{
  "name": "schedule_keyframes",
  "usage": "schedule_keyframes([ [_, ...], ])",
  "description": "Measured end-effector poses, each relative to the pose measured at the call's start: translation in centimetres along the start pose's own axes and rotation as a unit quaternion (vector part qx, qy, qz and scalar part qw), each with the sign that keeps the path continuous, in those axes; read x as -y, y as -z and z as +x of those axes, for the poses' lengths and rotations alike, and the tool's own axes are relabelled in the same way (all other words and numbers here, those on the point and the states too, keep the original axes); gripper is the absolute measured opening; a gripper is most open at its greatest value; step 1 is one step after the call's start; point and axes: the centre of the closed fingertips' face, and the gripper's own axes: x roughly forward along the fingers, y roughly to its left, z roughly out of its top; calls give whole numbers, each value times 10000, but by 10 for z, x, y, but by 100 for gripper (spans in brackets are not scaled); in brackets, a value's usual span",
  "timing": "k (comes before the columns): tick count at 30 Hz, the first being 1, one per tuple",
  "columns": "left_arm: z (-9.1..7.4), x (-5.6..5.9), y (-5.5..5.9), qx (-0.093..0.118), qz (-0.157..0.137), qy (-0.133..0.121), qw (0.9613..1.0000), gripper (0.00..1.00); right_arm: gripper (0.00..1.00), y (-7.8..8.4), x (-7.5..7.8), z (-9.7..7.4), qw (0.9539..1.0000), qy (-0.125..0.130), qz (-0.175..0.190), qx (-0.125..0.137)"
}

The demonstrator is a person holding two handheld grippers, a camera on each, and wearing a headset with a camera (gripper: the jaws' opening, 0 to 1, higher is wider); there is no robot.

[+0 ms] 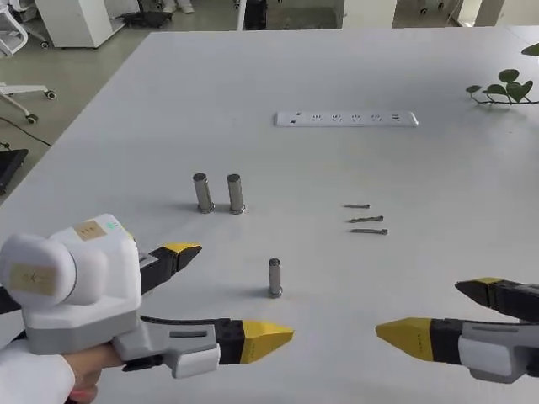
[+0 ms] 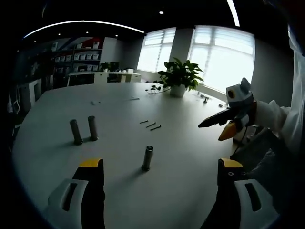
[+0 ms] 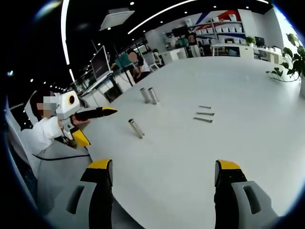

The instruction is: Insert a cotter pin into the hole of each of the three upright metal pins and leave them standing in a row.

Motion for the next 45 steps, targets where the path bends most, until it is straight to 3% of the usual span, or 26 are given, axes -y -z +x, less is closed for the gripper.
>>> schedule_keyframes([
  [5, 2, 1, 7, -180, 123, -34, 9998, 99, 86, -8, 7, 2, 9999, -27, -108, -12],
  [8, 2, 1, 4, -88, -6, -30, 10000, 99, 86, -17, 8, 5, 9998, -76, -187, 13],
  [15, 2, 2, 5, -146, 13, 9, 9999, 99, 86, -55, 14, 7, 9979, -120, -614, 190],
  [18, 2, 3, 6, -148, -15, 27, 9999, 99, 86, -72, 19, 8, 9954, -112, -932, 192],
  [21, 2, 4, 9, -187, -53, 46, 9998, 99, 85, -85, 25, 11, 9904, -112, -1377, -6],
  [26, 1, 1, 11, -181, -139, 36, 9997, 99, 80, -105, 35, 21, 9859, -186, -1660, 4],
  [30, -1, 0, 9, -202, -103, 19, 9997, 99, 72, -113, 43, 36, 9779, -308, -2056, -212],
  [34, -3, -3, 9, -241, -68, 1, 9997, 99, 63, -114, 54, 60, 9649, -419, -2495, -700],
  [37, -5, -4, 8, -277, -20, -32, 9996, 99, 52, -118, 60, 75, 9617, -479, -2577, -802],
  [39, -7, -2, 6, -259, -18, -43, 9997, 99, 42, -126, 71, 86, 9553, -322, -2841, -758],
  [41, -9, 0, 4, -240, 12, -51, 9997, 99, 34, -125, 82, 95, 9537, -273, -2852, -918],
  [44, -14, 0, 1, -194, 11, -82, 9998, 99, 31, -121, 89, 106, 9490, -337, -2950, -1061],
  [45, -15, 0, 1, -183, 9, -90, 9998, 99, 30, -115, 94, 110, 9460, -399, -2956, -1270],
])
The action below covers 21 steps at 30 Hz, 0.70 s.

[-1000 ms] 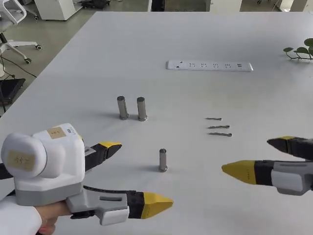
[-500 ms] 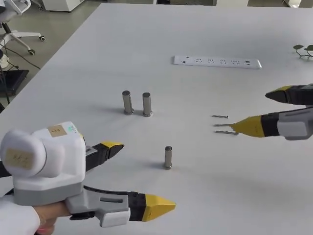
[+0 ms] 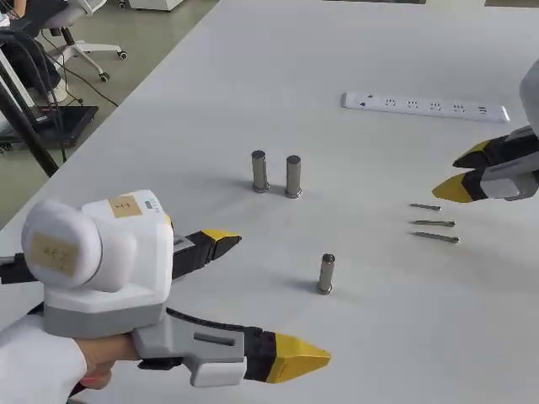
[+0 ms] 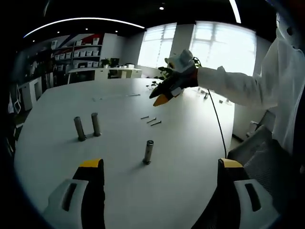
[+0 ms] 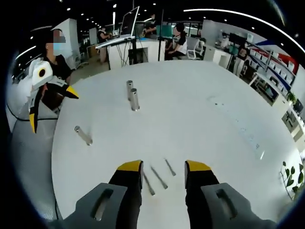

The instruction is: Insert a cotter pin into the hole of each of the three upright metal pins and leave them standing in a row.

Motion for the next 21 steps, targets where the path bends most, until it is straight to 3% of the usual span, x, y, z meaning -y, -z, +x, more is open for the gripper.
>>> schedule_keyframes([
  [3, -3, -1, -1, 12, 17, -39, 10000, 98, 21, 10, -14, 12, 9981, -564, 134, -200],
  [5, -5, -1, -2, 25, 34, -50, 10000, 97, 12, 12, -9, 20, 9982, -557, 41, -220],
  [6, -6, -2, -2, 40, 24, -64, 10000, 97, 9, 17, -7, 23, 9981, -490, -16, -366],
  [8, -7, -2, -2, 51, 31, -62, 10000, 97, 9, 20, -1, 28, 9979, -383, -191, -478],
  [17, -10, -2, 0, 32, 25, -24, 10000, 96, 8, 35, 5, 49, 9929, -585, -275, -993],
  [21, -11, -4, 2, 4, 28, -47, 10000, 96, 7, 32, 6, 51, 9926, -567, -279, -1034],
])
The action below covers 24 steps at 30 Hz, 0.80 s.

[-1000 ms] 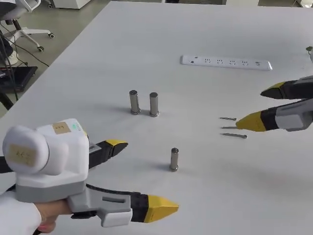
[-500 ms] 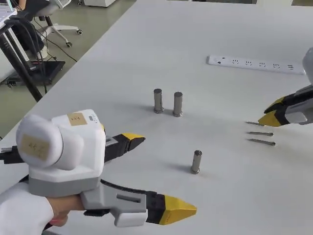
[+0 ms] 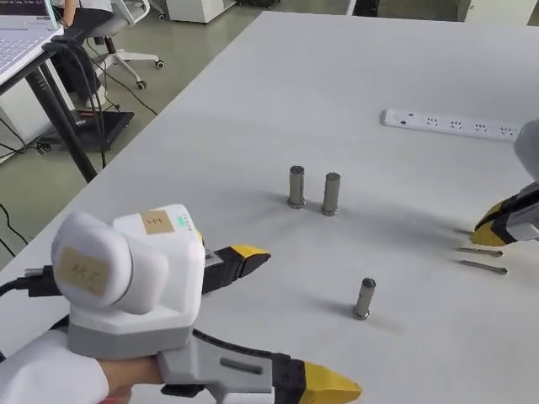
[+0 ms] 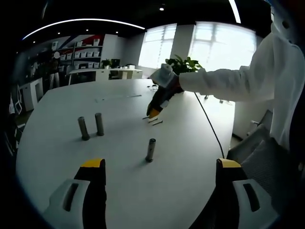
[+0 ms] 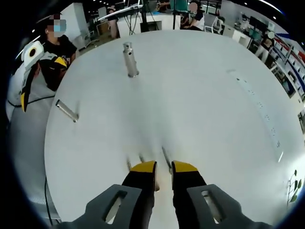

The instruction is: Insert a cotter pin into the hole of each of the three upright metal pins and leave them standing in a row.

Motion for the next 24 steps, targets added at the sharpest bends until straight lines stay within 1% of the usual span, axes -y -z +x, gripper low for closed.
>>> schedule_keyframes([
  [3, -1, 0, 0, 2, -22, -2, 10000, 95, 6, -2, 3, -1, 9999, 114, -3, -33],
  [5, -2, 0, 1, 1, -28, -9, 10000, 95, 5, 1, 3, 1, 9999, 75, -36, -138],
  [6, -2, 1, 1, 1, -32, -4, 10000, 95, 5, 2, 4, 2, 9998, 102, -22, -177],
  [7, -2, 1, 1, -2, -33, 12, 10000, 95, 2, 0, 7, 2, 9998, 106, -51, -132],
  [8, -2, 1, 2, -8, -39, 17, 10000, 94, 0, 1, 8, 4, 9998, 119, 100, -137],
  [10, -3, -1, 3, -24, -66, 1, 10000, 94, 0, 1, 9, 3, 9999, 75, 39, -136],
  [12, -3, -3, 4, -36, -73, 1, 10000, 94, 0, 1, 11, 3, 9999, 82, 32, -143],
  [14, -2, -4, 4, -47, -88, 15, 9999, 93, 0, 1, 11, 3, 9998, 105, -54, -136],
  [17, 0, -7, 7, -78, -113, 23, 9999, 91, 0, 1, 11, 3, 9997, 199, -9, -156],
  [19, 1, -8, 9, -100, -129, 37, 9999, 91, 0, 0, 11, 3, 9984, 320, -407, -224],
  [20, 1, -8, 10, -117, -113, 42, 9999, 91, 0, 0, 10, 3, 9986, 332, -354, -230],
  [21, 1, -9, 12, -225, -72, 43, 9997, 90, 0, 0, 9, 3, 9981, 349, -443, -247],
  [22, 1, -9, 14, -301, 3, 47, 9995, 90, 0, -1, 10, 3, 9966, 337, -715, -248],
  [23, 0, -8, 15, -356, 59, 96, 9993, 90, 0, 0, 12, 4, 9960, 319, -804, -228],
  [24, 1, -7, 15, -366, 49, 118, 9992, 91, 0, 0, 14, 4, 9971, 330, -647, -234],
])
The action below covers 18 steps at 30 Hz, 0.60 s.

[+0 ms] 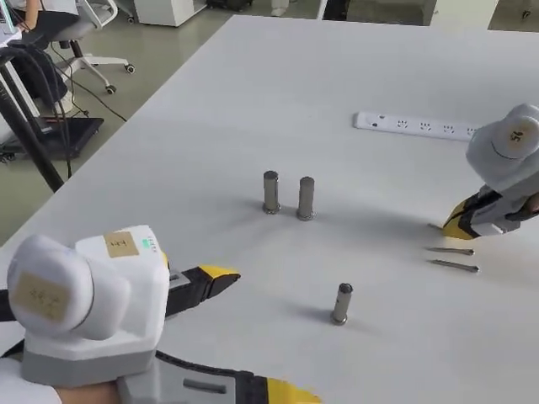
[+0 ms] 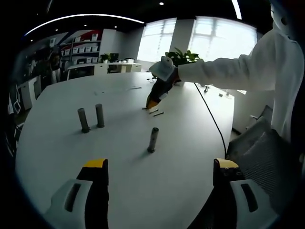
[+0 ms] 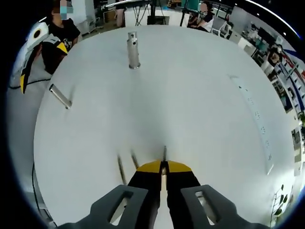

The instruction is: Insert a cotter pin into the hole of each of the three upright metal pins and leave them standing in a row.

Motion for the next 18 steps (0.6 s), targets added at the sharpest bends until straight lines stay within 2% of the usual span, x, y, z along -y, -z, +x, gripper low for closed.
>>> schedule_keyframes([
  [2, 0, 0, -1, 27, -36, 17, 10000, 90, 0, 0, 0, 0, 9996, -1, 286, -29],
  [4, 0, 0, -3, 52, -29, 15, 10000, 90, 0, 0, -1, -1, 9999, 43, 99, -45],
  [7, 1, 1, -4, 79, -27, 30, 10000, 89, 0, -1, -4, -1, 9998, 145, 99, -124],
  [10, 1, 3, -4, 93, -54, 52, 9999, 88, 0, 1, -1, 0, 9993, 261, -37, -278],
  [13, 1, 3, -3, 75, -57, 76, 9999, 88, 0, 0, -4, 0, 9981, 383, -221, -424],
  [18, -1, 4, -2, 56, -38, 70, 10000, 84, 0, 0, -4, -1, 9976, 464, -186, -486],
])
